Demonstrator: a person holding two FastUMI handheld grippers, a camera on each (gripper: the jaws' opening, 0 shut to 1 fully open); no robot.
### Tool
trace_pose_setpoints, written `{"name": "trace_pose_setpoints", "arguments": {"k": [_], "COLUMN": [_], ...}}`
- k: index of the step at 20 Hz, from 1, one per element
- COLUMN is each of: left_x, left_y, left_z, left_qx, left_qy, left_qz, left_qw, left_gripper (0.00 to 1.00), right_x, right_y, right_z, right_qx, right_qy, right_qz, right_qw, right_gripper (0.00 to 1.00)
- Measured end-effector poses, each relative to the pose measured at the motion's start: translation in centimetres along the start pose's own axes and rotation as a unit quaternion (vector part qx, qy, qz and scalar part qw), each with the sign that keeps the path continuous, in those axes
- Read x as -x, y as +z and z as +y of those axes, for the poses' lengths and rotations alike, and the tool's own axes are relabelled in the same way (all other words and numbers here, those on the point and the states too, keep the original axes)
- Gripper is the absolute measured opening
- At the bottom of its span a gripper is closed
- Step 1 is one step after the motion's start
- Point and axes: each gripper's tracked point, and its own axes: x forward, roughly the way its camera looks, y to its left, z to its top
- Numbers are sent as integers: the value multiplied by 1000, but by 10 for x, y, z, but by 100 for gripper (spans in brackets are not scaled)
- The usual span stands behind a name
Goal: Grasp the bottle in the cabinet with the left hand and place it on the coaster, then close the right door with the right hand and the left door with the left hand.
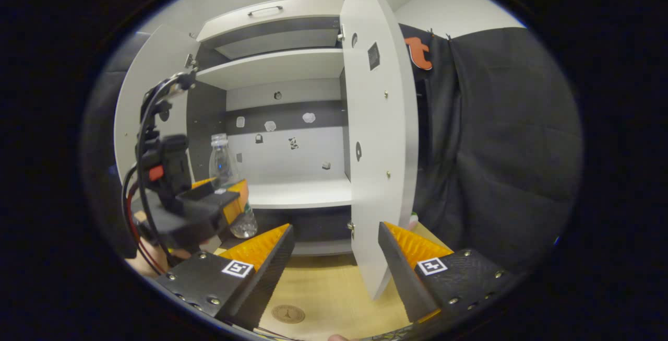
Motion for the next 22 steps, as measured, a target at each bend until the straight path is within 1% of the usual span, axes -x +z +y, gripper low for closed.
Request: {"name": "trace_pose_setpoints", "arguments": {"k": [6,8,12,14,15,17,19,22], "left_x": [55,69,83,85,86,88,87,87], "left_y": [-97,-134,-192,-219,-230,-253,-267,-276], "left_z": [-28,-39,-50,-53,-54,-55,-56,-57], "left_qx": [9,16,5,17,21,22,15,9], "left_qy": [-6,-16,-17,-14,-12,-8,-3,-1], "left_qz": [58,79,113,134,141,157,165,166], "left_qw": [998,997,993,991,990,987,986,986], "left_gripper": [82,82,82,82,82,82,82,82], "right_x": [16,22,29,29,31,32,31,31], "right_y": [-29,-40,-68,-85,-91,-99,-105,-108], "right_z": [-26,-35,-51,-56,-60,-63,-67,-72], "right_qx": [-12,-4,13,13,13,10,12,14], "right_qy": [-11,-18,-30,-32,-39,-39,-39,-41], "right_qz": [37,53,92,112,116,126,134,139], "right_qw": [999,998,995,993,992,991,990,989], "right_gripper": [99,98,99,98,98,98,98,99]}}
